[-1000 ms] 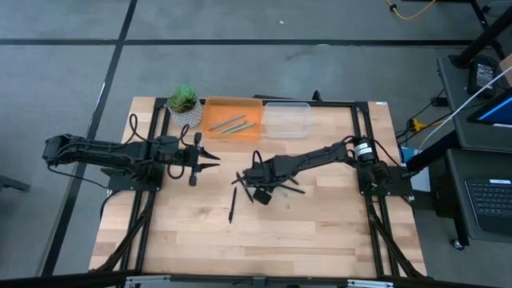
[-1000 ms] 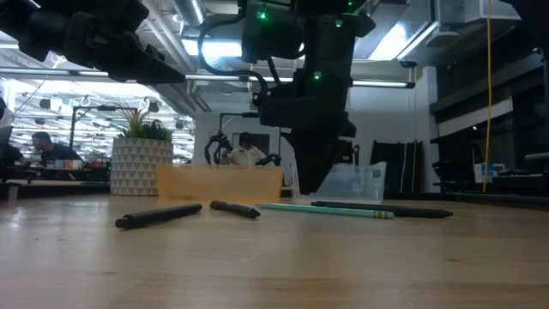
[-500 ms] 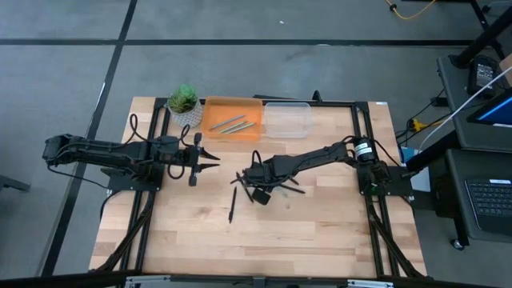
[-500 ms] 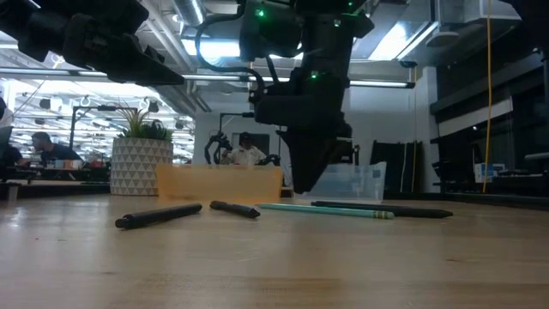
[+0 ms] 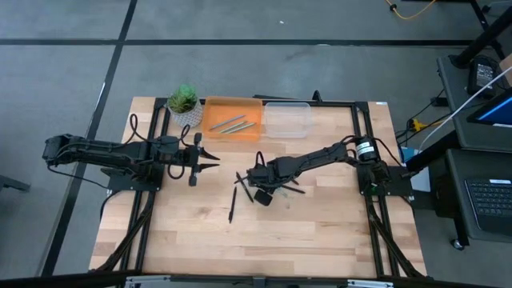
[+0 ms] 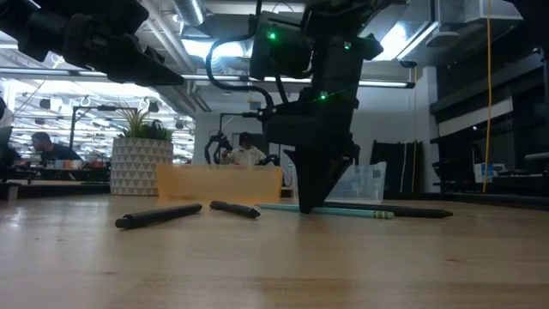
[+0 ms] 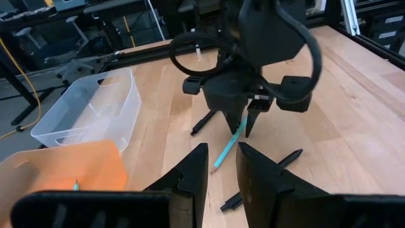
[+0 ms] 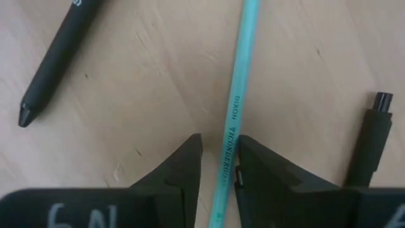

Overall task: Sort pens & pencils
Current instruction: Put the light blue pencil into the orange bin

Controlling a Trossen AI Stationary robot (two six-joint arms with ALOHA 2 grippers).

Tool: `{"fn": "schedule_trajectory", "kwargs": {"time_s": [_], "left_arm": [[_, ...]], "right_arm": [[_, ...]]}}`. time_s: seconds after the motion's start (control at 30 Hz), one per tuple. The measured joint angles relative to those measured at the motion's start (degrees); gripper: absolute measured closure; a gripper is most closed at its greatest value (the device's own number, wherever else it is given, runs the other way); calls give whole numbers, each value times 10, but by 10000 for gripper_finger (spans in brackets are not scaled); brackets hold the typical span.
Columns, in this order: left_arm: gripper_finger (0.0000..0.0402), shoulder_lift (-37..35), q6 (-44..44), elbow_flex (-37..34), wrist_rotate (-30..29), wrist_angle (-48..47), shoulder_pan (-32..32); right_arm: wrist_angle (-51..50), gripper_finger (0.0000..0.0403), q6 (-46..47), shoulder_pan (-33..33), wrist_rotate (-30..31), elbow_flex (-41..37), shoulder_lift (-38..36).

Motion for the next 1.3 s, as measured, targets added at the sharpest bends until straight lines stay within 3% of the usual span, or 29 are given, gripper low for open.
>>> {"fn": "schedule_trajectory", "kwargs": {"time_s": [0.67, 1.1, 1.3], "left_arm": [[326, 0, -1, 0, 0, -6, 0], [326, 0, -1, 0, 0, -6, 0], [326, 0, -1, 0, 0, -6, 0]], "right_arm": [[-5, 295, -6, 5, -17, -3, 3], [1, 367, -20, 6, -18, -3, 4], [1, 372, -20, 6, -12, -3, 4]]}}
